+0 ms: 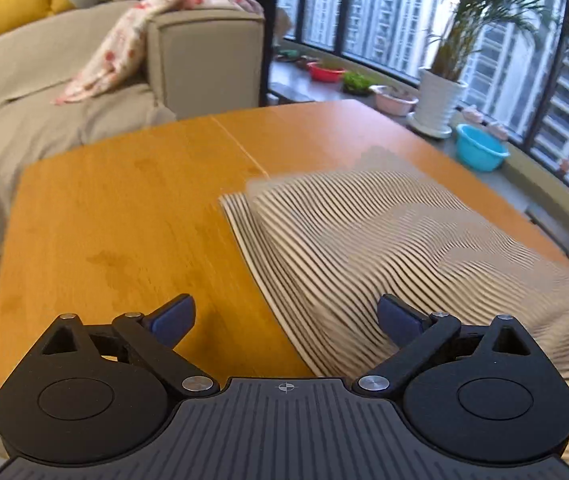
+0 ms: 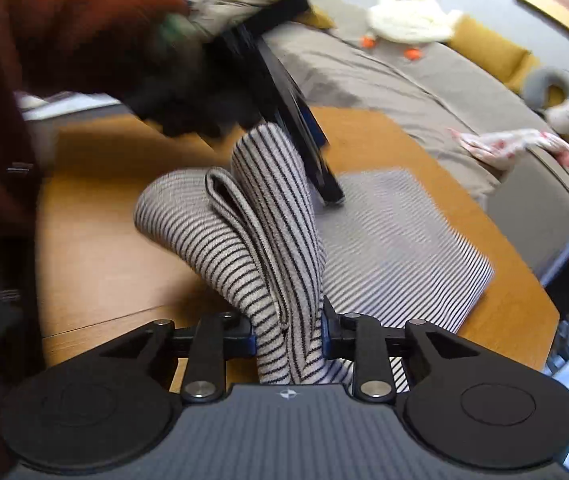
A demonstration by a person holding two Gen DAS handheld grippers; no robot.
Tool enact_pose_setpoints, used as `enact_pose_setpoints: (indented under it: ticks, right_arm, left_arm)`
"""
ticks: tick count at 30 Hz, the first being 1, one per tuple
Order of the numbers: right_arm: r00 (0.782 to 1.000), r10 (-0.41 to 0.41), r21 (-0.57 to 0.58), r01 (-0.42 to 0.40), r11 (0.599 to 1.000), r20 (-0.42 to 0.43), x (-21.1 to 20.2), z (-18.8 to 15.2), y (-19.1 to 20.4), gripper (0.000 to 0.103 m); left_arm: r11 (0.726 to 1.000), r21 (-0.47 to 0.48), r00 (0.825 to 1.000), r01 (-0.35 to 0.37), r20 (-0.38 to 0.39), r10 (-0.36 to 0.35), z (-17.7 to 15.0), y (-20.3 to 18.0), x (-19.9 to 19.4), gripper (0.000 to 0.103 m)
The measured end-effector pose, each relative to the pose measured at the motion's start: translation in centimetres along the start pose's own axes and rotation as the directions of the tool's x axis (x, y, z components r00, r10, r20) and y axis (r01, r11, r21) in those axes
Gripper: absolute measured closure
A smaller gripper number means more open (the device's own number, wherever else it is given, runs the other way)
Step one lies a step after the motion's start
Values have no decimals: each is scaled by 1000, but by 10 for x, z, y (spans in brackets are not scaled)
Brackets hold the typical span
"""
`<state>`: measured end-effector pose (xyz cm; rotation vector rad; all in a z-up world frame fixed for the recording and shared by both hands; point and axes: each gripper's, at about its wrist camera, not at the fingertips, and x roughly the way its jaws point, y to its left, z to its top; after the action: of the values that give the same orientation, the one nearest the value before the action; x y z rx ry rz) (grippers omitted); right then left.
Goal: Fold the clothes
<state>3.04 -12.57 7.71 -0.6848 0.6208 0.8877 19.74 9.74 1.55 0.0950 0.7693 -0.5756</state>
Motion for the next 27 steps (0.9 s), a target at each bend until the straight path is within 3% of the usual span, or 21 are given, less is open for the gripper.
enact_pose_setpoints:
  ticks: [4,7,8,13,15,16,17,19,23,25,27]
  right_arm:
    - [1000,-2,-101,5,995,28,-43,34,-35,77]
    - [998,13,-124,-4,992,66,-33,55,-73,75]
    - [997,33,-118,-25,993,68,-21,58,-89,74]
    - [989,144,1,-144,990,-41,71,51,-146,62]
    - [990,127,13,-126,992,-67,101,40,-153,56]
    - [991,127,46,-125,991,-44,106,35,-158,46]
    - [991,132,89,-129,988,-22,107,32,-165,38]
    - [992,124,144,-124,982,7,102,25,-173,33]
    - [998,51,249,-57,967,31,86,8,-166,20]
    - [998,6,319,-27,947,65,68,2,-170,18]
    - [992,-39,394,-11,919,118,55,-2,-179,18]
  left_arm:
    - [997,25,997,75,21,-75,4,-1,6,4]
    - [992,54,993,116,-3,-116,1,-3,12,22]
    - [989,58,991,134,-11,-134,-3,-3,13,23]
    - [992,3,992,127,13,-127,-10,8,2,20]
    - [995,-34,995,99,37,-97,-11,17,-13,13]
    - [994,-59,995,92,56,-89,-10,21,-22,9]
    - [993,-79,994,87,77,-81,-7,24,-32,8]
    - [992,-93,988,84,134,-72,0,27,-53,7]
    - [991,-52,965,120,242,-104,18,11,-80,4]
    - [991,-1,961,131,246,-127,26,-6,-76,4]
    - [992,47,968,121,217,-128,29,-20,-64,4]
